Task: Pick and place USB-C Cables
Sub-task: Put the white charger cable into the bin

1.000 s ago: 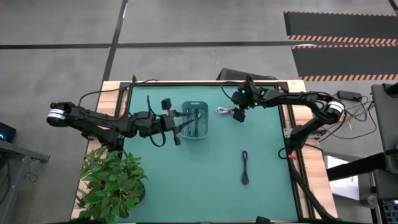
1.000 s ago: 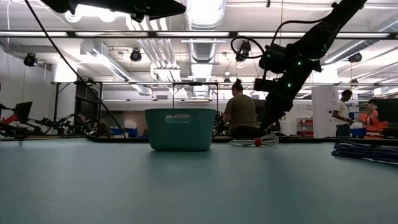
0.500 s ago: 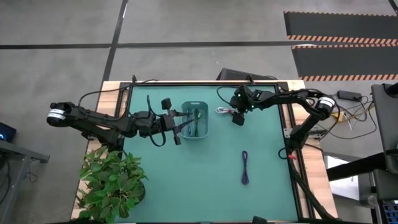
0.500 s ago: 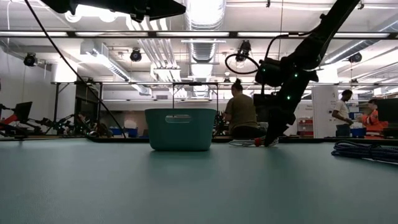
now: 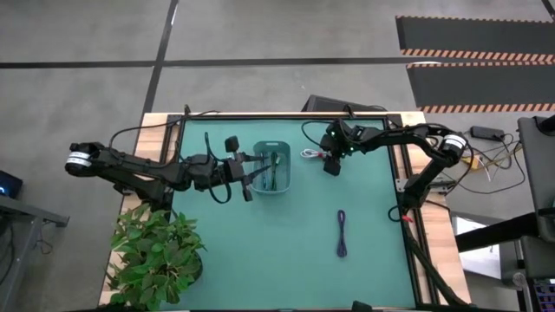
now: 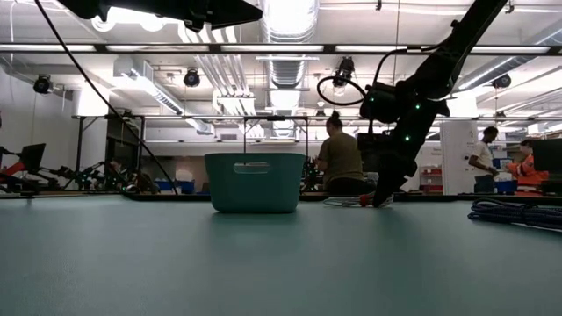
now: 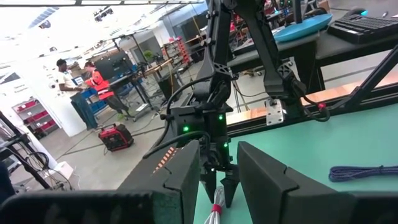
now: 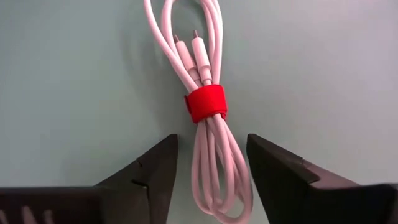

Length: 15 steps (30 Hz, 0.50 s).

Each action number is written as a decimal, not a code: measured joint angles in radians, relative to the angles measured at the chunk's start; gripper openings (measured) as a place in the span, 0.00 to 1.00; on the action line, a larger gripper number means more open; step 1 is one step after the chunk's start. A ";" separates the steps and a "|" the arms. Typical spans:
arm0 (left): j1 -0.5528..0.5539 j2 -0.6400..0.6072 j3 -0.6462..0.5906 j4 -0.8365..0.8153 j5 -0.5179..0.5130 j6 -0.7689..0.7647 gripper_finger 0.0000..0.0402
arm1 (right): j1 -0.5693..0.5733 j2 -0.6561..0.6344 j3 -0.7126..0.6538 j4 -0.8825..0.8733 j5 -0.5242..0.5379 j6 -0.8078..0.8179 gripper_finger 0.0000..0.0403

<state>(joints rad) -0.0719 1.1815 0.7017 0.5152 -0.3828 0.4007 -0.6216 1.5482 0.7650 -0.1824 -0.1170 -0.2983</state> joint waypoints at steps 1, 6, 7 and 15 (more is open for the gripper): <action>0.000 0.000 0.000 0.000 0.000 0.000 0.23 | 0.000 0.000 0.000 0.000 0.000 0.001 0.42; 0.000 0.000 0.000 0.000 0.000 0.000 0.23 | 0.000 0.000 0.000 0.000 0.003 0.001 0.33; 0.000 0.000 0.000 0.000 0.000 0.000 0.23 | 0.000 0.000 0.000 0.000 0.004 0.000 0.31; 0.000 0.000 0.000 0.000 0.000 -0.001 0.23 | 0.000 0.000 0.000 0.000 0.004 0.001 0.18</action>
<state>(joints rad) -0.0719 1.1816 0.7017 0.5152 -0.3824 0.4000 -0.6220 1.5482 0.7650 -0.1829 -0.1127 -0.2977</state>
